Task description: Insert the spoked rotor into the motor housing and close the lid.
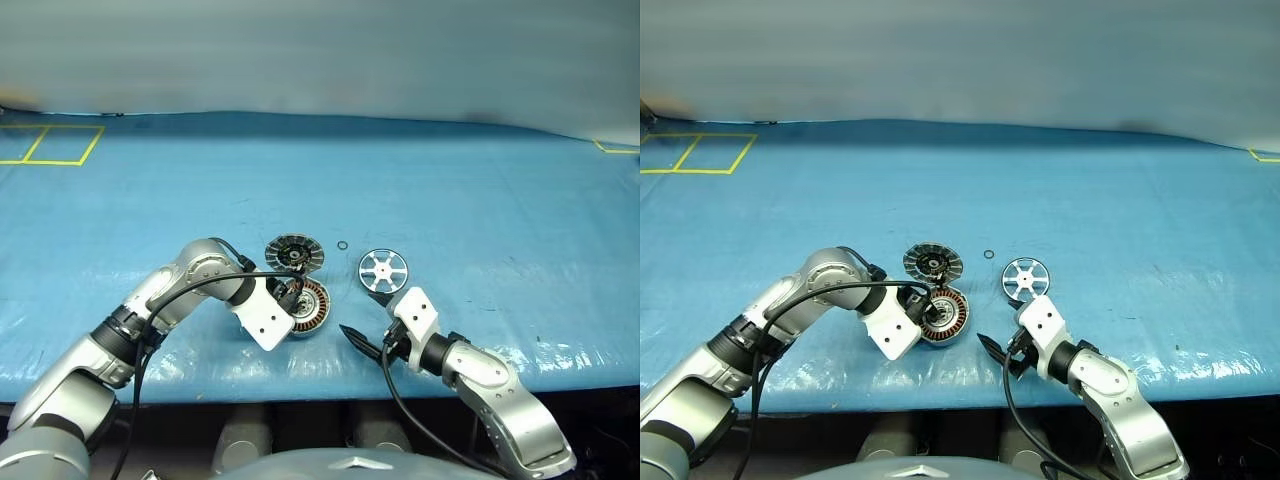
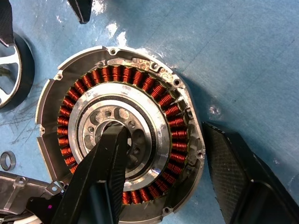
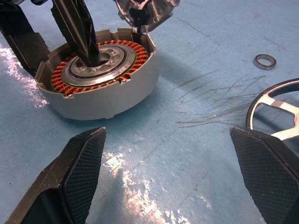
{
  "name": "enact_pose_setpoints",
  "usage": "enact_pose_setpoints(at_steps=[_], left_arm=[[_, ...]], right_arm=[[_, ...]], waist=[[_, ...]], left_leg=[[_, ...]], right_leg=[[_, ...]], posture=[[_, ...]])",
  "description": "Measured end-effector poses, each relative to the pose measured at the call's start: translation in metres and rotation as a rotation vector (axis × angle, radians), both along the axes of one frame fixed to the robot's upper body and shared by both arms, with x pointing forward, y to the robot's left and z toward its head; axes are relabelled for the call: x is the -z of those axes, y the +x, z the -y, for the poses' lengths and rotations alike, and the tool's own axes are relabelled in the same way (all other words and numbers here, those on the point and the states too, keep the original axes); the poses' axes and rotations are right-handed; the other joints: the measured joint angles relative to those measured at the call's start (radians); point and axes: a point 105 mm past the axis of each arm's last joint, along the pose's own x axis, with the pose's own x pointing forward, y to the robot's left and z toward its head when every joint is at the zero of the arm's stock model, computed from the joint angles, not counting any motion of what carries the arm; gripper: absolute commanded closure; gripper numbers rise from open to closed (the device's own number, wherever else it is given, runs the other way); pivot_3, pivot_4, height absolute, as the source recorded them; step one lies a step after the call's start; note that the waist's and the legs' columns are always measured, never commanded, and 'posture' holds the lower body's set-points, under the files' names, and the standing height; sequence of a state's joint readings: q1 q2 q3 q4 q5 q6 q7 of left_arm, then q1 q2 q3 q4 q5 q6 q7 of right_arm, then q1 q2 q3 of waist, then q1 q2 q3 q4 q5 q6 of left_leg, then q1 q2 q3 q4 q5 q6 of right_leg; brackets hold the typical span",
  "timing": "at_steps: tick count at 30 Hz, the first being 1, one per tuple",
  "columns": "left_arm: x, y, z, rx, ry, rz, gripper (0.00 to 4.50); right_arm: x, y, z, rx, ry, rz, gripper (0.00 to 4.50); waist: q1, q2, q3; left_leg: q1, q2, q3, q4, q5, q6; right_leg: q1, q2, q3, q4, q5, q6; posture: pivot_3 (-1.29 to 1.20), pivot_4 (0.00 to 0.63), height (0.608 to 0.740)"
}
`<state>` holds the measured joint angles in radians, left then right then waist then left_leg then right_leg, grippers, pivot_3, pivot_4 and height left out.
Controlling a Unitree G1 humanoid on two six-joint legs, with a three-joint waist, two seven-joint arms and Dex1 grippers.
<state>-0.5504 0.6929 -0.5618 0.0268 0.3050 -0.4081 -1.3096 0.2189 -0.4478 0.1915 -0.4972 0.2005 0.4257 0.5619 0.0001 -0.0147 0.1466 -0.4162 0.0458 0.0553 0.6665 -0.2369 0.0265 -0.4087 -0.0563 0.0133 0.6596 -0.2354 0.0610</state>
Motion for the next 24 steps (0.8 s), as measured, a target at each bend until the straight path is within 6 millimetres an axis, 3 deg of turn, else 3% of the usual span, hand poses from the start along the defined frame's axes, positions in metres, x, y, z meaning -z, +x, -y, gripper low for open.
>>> enact_pose_setpoints(at_steps=[2, 9, 14, 20, 24], left_arm=[[-0.004, 0.003, 0.001, 0.001, 0.003, 0.023, 0.71], [-0.010, 0.004, 0.003, -0.023, -0.019, 0.009, 0.71], [-0.051, -0.005, 0.009, -0.036, -0.163, -0.034, 0.71], [-0.075, -0.009, -0.011, -0.274, -0.349, -0.178, 0.71], [-0.084, 0.001, -0.024, -0.553, -0.626, -0.262, 0.71]], right_arm=[[0.001, -0.001, -0.004, -0.008, 0.009, -0.003, 0.00], [0.003, -0.004, -0.006, -0.021, 0.009, -0.014, 0.00], [0.008, -0.011, -0.001, -0.044, 0.002, -0.050, 0.00], [-0.002, -0.003, 0.004, -0.018, 0.026, -0.018, 0.00], [-0.037, 0.022, -0.005, 0.002, 0.112, 0.119, 0.00]], waist=[[0.000, 0.000, 0.000], [0.000, 0.000, 0.000], [-0.001, 0.000, 0.000], [-0.012, -0.001, 0.001], [-0.016, -0.001, 0.001]], left_leg=[[0.000, 0.000, 0.000, 0.000, 0.000, 0.000], [0.000, 0.000, 0.000, 0.000, 0.000, 0.000], [0.000, 0.000, -0.002, 0.000, 0.000, 0.000], [0.001, 0.001, -0.004, 0.000, 0.000, 0.000], [0.002, 0.001, -0.003, 0.000, 0.000, 0.000]], right_leg=[[0.000, 0.000, 0.000, 0.000, 0.000, 0.000], [0.000, 0.000, 0.000, 0.000, 0.000, 0.000], [0.000, 0.000, 0.000, 0.000, 0.000, 0.000], [0.000, 0.000, 0.000, 0.000, 0.000, 0.000], [0.000, 0.000, 0.001, 0.001, 0.001, 0.001]], posture=[[0.00, 0.150, 0.740], [0.00, 0.150, 0.740], [0.00, 0.150, 0.740], [0.00, 0.150, 0.740], [0.00, 0.150, 0.740]])
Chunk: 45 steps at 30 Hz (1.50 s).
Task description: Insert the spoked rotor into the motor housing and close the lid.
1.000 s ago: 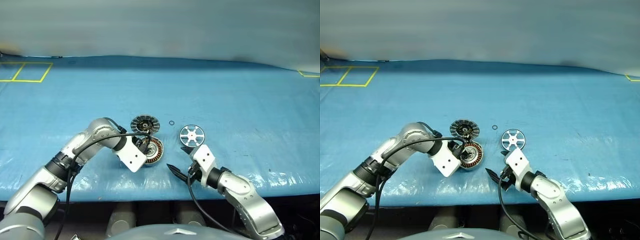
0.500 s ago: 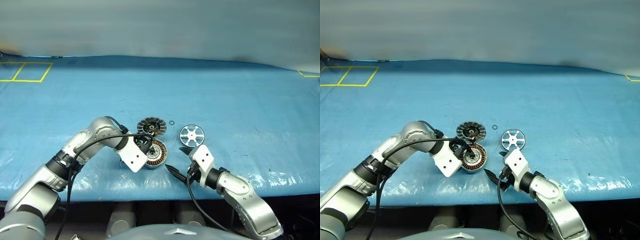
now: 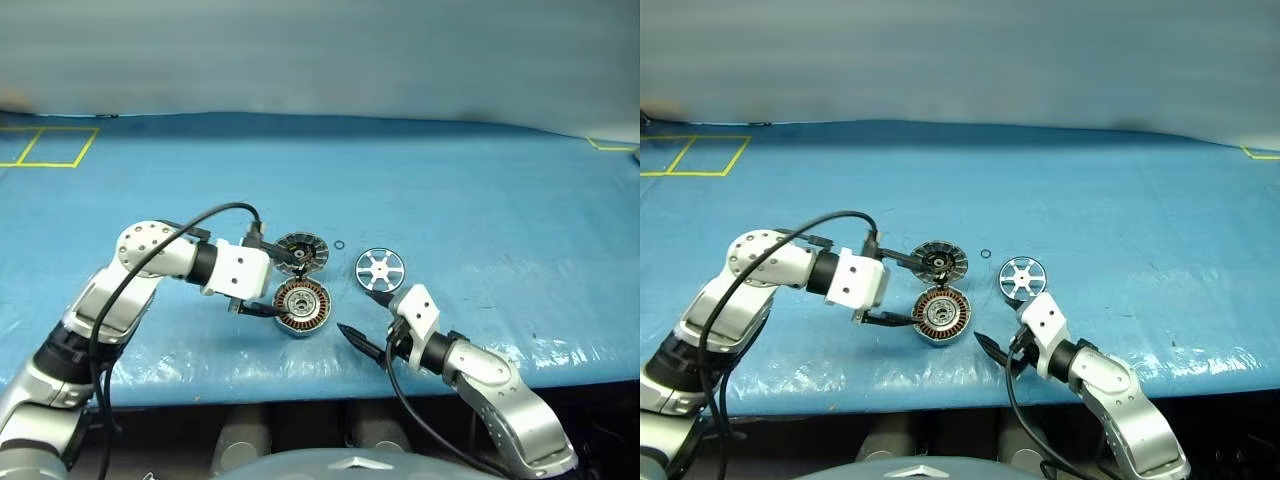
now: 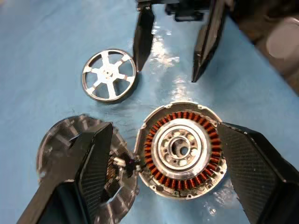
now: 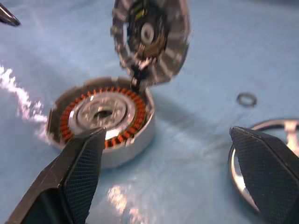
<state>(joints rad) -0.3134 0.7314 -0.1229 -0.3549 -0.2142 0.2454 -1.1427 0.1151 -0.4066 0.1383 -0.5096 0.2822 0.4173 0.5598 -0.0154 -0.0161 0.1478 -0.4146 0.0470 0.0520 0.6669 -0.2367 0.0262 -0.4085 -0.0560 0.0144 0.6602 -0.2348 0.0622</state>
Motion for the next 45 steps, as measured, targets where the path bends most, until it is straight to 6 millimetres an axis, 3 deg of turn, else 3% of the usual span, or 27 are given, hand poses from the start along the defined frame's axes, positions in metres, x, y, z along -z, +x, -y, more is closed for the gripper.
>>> enact_pose_setpoints(at_steps=[5, 11, 16, 21, 25, 28, 32, 37, 45], left_arm=[[0.014, -0.012, -0.010, -0.171, -0.136, -0.135, 0.71], [0.022, -0.019, -0.015, -0.270, -0.195, -0.182, 0.71], [0.032, -0.027, -0.013, -0.335, -0.245, -0.204, 0.71], [0.036, -0.029, -0.014, -0.375, -0.260, -0.206, 0.71], [0.035, -0.028, -0.013, -0.379, -0.265, -0.201, 0.71], [0.035, -0.028, -0.011, -0.378, -0.269, -0.196, 0.71], [0.036, -0.029, -0.005, -0.355, -0.264, -0.186, 0.71], [0.036, -0.028, -0.002, -0.350, -0.266, -0.182, 0.71], [0.036, -0.027, 0.000, -0.354, -0.253, -0.156, 0.71]], right_arm=[[-0.042, 0.028, -0.015, -0.037, 0.013, 0.143, 0.00], [-0.031, 0.065, -0.009, -0.017, -0.242, 0.095, 0.00], [-0.030, 0.093, -0.005, 0.056, -0.259, -0.043, 0.00], [-0.032, 0.095, -0.008, -0.008, -0.307, -0.089, 0.00], [-0.016, 0.099, -0.013, -0.041, -0.367, -0.173, 0.00], [-0.006, 0.111, -0.010, 0.008, -0.413, -0.204, 0.00], [-0.007, 0.122, -0.013, 0.008, -0.478, -0.169, 0.00], [0.012, 0.125, -0.014, 0.010, -0.482, -0.244, 0.00], [0.017, 0.127, -0.024, 0.062, -0.433, -0.280, 0.00]], waist=[[0.005, -0.002, 0.001], [0.007, -0.002, 0.001], [0.001, -0.002, 0.001], [0.005, -0.002, 0.001], [0.001, -0.002, 0.001], [0.001, -0.001, 0.001], [0.001, -0.001, 0.001], [0.001, -0.001, 0.002], [-0.005, -0.001, 0.002]], left_leg=[[0.000, -0.001, -0.001, -0.001, 0.000, 0.000], [0.000, -0.001, 0.000, -0.001, 0.000, 0.000], [-0.001, -0.001, 0.000, -0.003, 0.000, 0.000], [-0.001, -0.001, 0.000, -0.004, 0.000, 0.000], [0.000, -0.001, 0.001, -0.004, 0.000, 0.000], [-0.001, -0.001, 0.001, -0.004, 0.000, 0.000], [-0.001, -0.001, 0.001, -0.005, 0.000, 0.000], [-0.002, -0.001, 0.002, -0.005, 0.000, 0.000], [-0.001, -0.001, 0.001, -0.005, 0.000, -0.001]], right_leg=[[0.000, 0.000, 0.000, 0.000, 0.002, -0.003], [0.000, -0.001, -0.001, 0.000, 0.003, -0.006], [-0.002, -0.001, 0.000, 0.000, 0.003, -0.006], [-0.002, -0.001, -0.001, -0.001, 0.002, -0.008], [-0.002, -0.001, -0.001, 0.000, 0.002, -0.008], [-0.002, -0.001, 0.000, 0.000, 0.002, -0.007], [-0.003, -0.001, 0.000, -0.001, 0.002, -0.007], [-0.003, 0.000, -0.001, -0.001, 0.003, -0.006], [-0.004, 0.000, -0.001, 0.000, 0.004, -0.005]], posture=[[0.00, 0.150, 0.740], [0.00, 0.150, 0.740], [0.00, 0.150, 0.740], [0.00, 0.150, 0.740], [0.00, 0.150, 0.740], [0.00, 0.150, 0.740], [0.00, 0.150, 0.740], [0.00, 0.150, 0.740], [0.00, 0.150, 0.740]])
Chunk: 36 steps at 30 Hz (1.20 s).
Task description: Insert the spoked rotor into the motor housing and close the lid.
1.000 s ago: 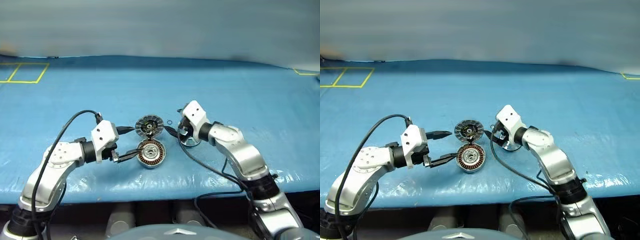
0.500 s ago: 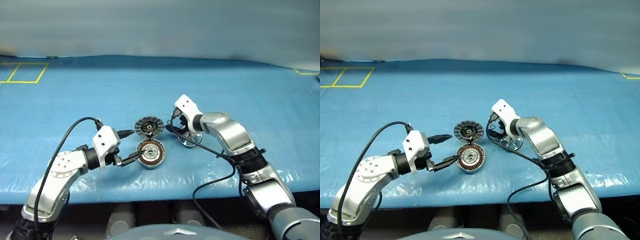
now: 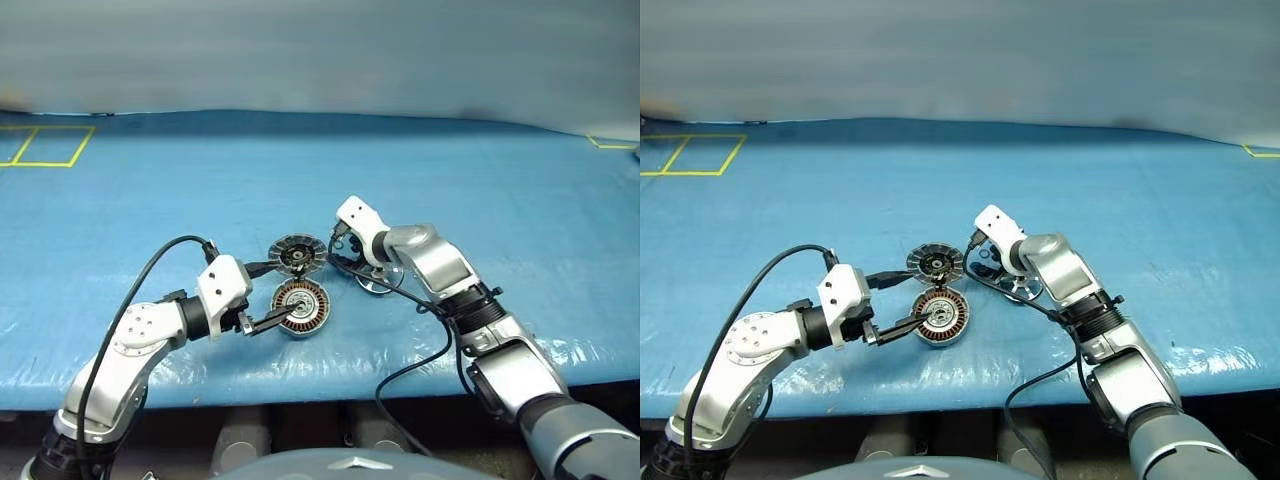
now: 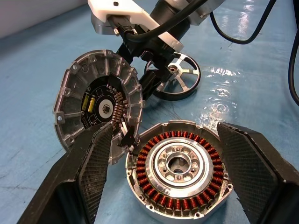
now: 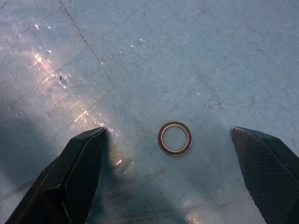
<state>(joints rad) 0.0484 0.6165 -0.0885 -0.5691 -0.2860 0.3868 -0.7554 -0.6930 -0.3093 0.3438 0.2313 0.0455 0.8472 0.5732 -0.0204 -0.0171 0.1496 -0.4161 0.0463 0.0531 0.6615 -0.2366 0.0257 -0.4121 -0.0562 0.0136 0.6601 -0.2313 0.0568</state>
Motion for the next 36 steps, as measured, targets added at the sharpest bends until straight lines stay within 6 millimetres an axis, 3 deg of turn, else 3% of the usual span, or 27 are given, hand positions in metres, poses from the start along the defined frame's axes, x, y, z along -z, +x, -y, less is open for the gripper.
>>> enact_pose_setpoints(at_steps=[22, 25, 34, 36], left_arm=[[-0.008, 0.006, 0.005, 0.014, 0.021, 0.052, 0.71], [-0.008, 0.006, 0.005, 0.013, 0.022, 0.052, 0.67], [-0.008, 0.006, 0.005, 0.012, 0.022, 0.052, 0.67], [-0.008, 0.006, 0.005, 0.012, 0.022, 0.052, 0.67]], right_arm=[[0.010, -0.003, 0.002, 0.129, 0.091, -0.060, 0.00], [0.010, -0.003, 0.002, 0.125, 0.084, -0.055, 0.60], [0.011, -0.005, 0.000, 0.105, 0.072, -0.046, 3.60], [0.010, -0.006, 0.001, 0.101, 0.070, -0.041, 3.75]], waist=[[-0.003, 0.000, 0.000], [-0.004, 0.000, 0.000], [-0.006, 0.000, 0.000], [-0.006, 0.000, 0.000]], left_leg=[[0.001, 0.000, 0.000, 0.000, 0.000, 0.000], [0.001, 0.000, 0.000, 0.000, 0.000, 0.000], [0.001, 0.000, 0.000, 0.000, 0.000, 0.000], [0.000, 0.000, -0.001, 0.000, 0.000, 0.000]], right_leg=[[0.001, 0.000, 0.000, -0.001, 0.000, 0.000], [0.001, 0.000, 0.000, -0.001, 0.000, 0.000], [0.001, 0.000, 0.000, -0.001, 0.000, 0.000], [0.001, 0.000, 0.000, -0.001, -0.001, -0.001]], posture=[[0.00, 0.150, 0.740], [0.00, 0.150, 0.740], [0.00, 0.150, 0.740], [0.00, 0.150, 0.740]])
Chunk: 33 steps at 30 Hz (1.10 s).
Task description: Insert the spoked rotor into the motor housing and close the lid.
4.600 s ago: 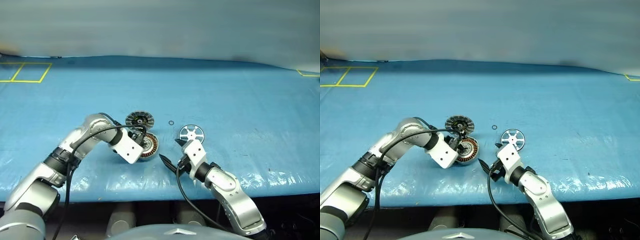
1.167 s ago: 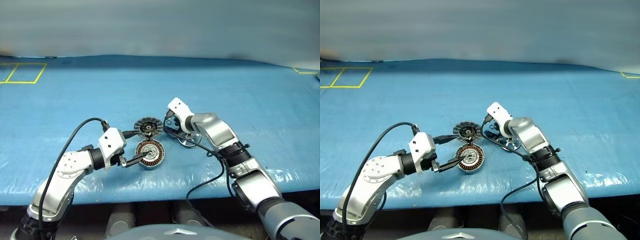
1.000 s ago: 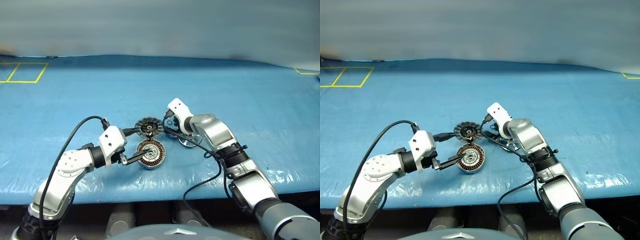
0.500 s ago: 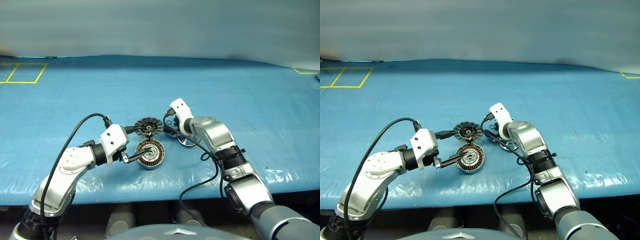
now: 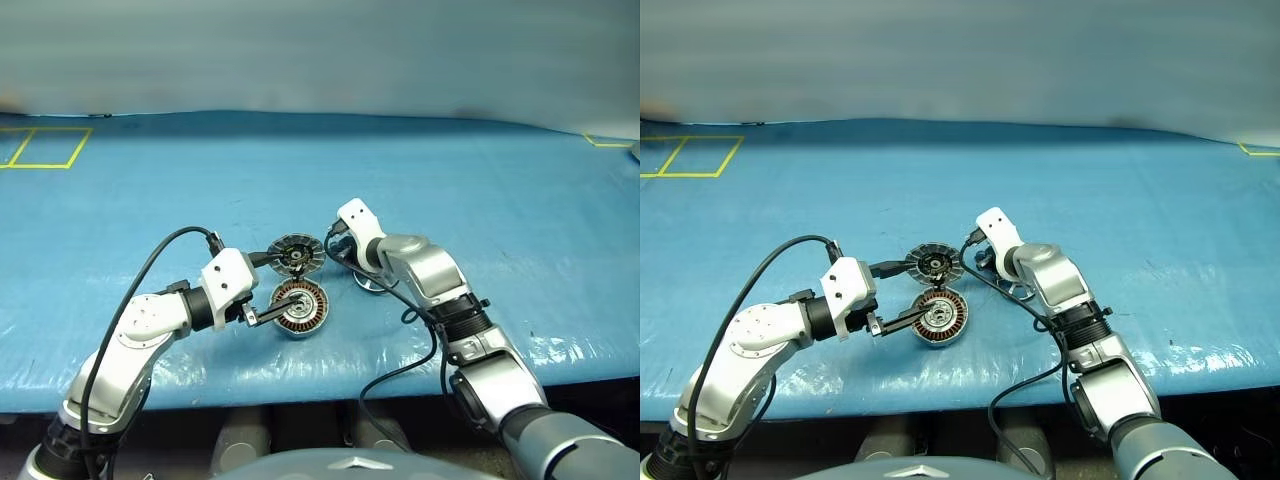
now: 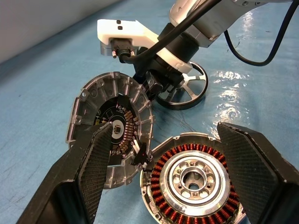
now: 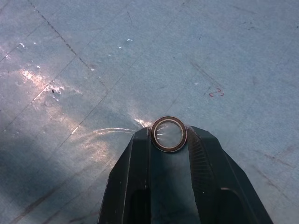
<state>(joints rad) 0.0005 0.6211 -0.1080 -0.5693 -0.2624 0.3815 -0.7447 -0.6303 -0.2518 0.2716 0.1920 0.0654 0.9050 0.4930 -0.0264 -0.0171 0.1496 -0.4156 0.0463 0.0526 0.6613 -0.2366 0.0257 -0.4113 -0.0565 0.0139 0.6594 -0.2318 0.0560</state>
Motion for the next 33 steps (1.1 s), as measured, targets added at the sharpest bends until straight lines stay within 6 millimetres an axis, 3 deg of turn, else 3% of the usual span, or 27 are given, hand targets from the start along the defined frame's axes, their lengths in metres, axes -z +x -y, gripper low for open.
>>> enact_pose_setpoints(at_steps=[9, 15, 19, 24, 29, 33], left_arm=[[0.001, -0.002, 0.002, 0.022, -0.002, -0.012, 0.67], [0.005, -0.008, 0.002, 0.052, -0.010, -0.048, 0.67], [0.007, -0.011, 0.003, 0.071, -0.012, -0.070, 0.67], [0.008, -0.013, 0.002, 0.090, -0.002, -0.083, 0.67], [0.011, -0.016, 0.002, 0.105, 0.005, -0.101, 0.67], [0.018, -0.018, 0.000, 0.103, 0.021, -0.124, 0.67]], right_arm=[[-0.002, -0.025, -0.006, -0.073, 0.075, 0.018, 3.75], [-0.039, -0.031, 0.010, -0.038, 0.131, 0.164, 3.75], [-0.047, -0.045, 0.019, -0.051, 0.160, 0.196, 3.75], [-0.036, -0.078, 0.037, -0.109, 0.179, 0.144, 3.75], [-0.051, -0.127, 0.019, -0.329, 0.364, 0.115, 3.75], [-0.041, -0.143, 0.005, -0.449, 0.318, 0.077, 3.75]], waist=[[0.002, 0.000, 0.000], [0.006, 0.000, 0.001], [0.007, 0.000, 0.001], [0.014, 0.000, 0.002], [0.010, 0.000, 0.002], [0.010, -0.001, 0.003]], left_leg=[[-0.001, 0.000, 0.000, -0.002, 0.000, 0.000], [-0.001, 0.000, 0.000, -0.001, 0.000, 0.000], [-0.002, 0.000, 0.000, -0.002, 0.000, 0.000], [-0.002, 0.000, 0.000, -0.002, 0.000, 0.000], [-0.001, 0.000, -0.001, -0.002, 0.000, 0.000], [0.001, 0.000, 0.000, 0.000, 0.000, 0.000]], right_leg=[[-0.002, 0.000, 0.000, 0.000, 0.000, 0.000], [-0.001, 0.000, -0.001, -0.001, -0.001, -0.002], [-0.002, 0.000, 0.000, -0.001, -0.002, -0.002], [-0.002, -0.001, -0.001, -0.002, -0.002, -0.002], [-0.001, -0.001, -0.001, -0.002, -0.005, 0.002], [-0.002, -0.003, -0.001, -0.002, -0.005, 0.002]], posture=[[0.00, 0.150, 0.740], [0.00, 0.150, 0.740], [0.00, 0.150, 0.740], [0.00, 0.150, 0.740], [0.00, 0.150, 0.740], [0.00, 0.150, 0.740]])
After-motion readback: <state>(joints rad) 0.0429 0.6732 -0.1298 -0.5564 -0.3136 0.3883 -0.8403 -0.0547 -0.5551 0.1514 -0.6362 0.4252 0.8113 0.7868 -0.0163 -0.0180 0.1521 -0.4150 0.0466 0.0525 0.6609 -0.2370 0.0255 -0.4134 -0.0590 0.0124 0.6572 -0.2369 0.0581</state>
